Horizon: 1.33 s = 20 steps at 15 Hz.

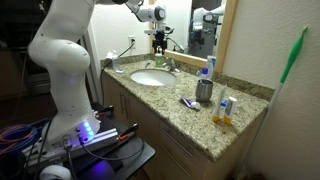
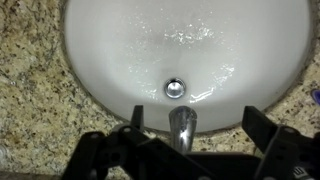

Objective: Push the faucet handle upwards

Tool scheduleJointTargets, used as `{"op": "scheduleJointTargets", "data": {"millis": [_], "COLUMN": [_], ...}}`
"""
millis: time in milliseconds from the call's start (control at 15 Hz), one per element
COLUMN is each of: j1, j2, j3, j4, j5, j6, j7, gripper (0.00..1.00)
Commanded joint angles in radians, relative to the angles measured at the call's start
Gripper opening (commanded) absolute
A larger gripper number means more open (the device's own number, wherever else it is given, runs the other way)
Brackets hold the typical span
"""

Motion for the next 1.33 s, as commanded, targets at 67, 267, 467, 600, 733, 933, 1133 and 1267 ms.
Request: {"op": "scheduleJointTargets", "data": {"millis": [67, 267, 467, 600, 733, 933, 1133, 1267], "j1": [-0.006, -0.018, -0.034, -0.032, -0.018, -0.015, -0.009, -0.006], "j2": [0.081, 0.107, 0.114, 0.113, 0.105, 0.106, 0.106, 0.113], "j3": [-0.033, -0.044, -0.039, -0.044, -0.054, -0.054, -0.056, -0.059], "j4": [0.031, 0.036, 0.032, 0.032, 0.023, 0.023, 0.023, 0.029], "j5": [0.025, 0.045, 0.094, 0.115, 0.100, 0.099, 0.096, 0.093], "j6": [0.057, 0.150, 0.245, 0.277, 0.250, 0.249, 0.268, 0.279], "j7": [-0.011, -0.016, -0.018, -0.007, -0.004, -0.004, 0.004, 0.007], "gripper": [1.00, 1.00, 1.00, 1.00, 1.00, 1.00, 0.67, 0.53]}}
